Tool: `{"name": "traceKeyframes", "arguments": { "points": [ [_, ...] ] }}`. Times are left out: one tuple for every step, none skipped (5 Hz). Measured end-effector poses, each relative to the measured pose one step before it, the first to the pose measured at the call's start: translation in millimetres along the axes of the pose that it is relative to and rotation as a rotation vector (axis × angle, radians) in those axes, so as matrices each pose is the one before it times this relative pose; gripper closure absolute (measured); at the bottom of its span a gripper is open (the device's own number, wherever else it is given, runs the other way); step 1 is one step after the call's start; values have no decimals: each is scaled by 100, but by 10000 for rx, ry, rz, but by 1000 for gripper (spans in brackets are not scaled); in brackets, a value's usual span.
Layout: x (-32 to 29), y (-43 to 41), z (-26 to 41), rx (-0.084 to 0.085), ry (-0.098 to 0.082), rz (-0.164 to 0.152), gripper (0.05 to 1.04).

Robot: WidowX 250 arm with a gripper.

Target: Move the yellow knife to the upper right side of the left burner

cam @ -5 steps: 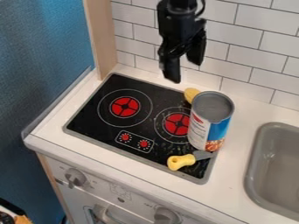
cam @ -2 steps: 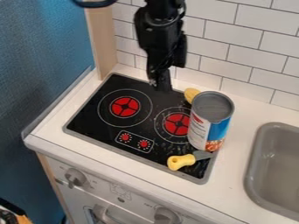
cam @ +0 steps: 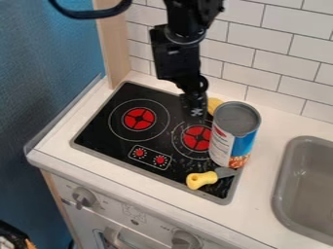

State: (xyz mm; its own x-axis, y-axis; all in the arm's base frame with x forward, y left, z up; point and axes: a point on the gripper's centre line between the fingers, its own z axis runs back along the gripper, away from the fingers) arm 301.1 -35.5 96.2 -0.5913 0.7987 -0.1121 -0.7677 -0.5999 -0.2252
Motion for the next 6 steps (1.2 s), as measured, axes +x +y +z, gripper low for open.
{"name": "traceKeyframes", "arguments": {
  "points": [
    [241, 773, -1167, -99, -654, 2354, 83],
    [104, 1030, -2120, 932, -799, 631, 83],
    [773, -178, -1100, 754, -32, 519, 83],
    [369, 281, -1276, 526, -33, -284, 83],
    [136, 343, -1504, 509, 11, -250, 83],
    [-222, 164, -778, -369, 148, -255, 83]
  ]
}}
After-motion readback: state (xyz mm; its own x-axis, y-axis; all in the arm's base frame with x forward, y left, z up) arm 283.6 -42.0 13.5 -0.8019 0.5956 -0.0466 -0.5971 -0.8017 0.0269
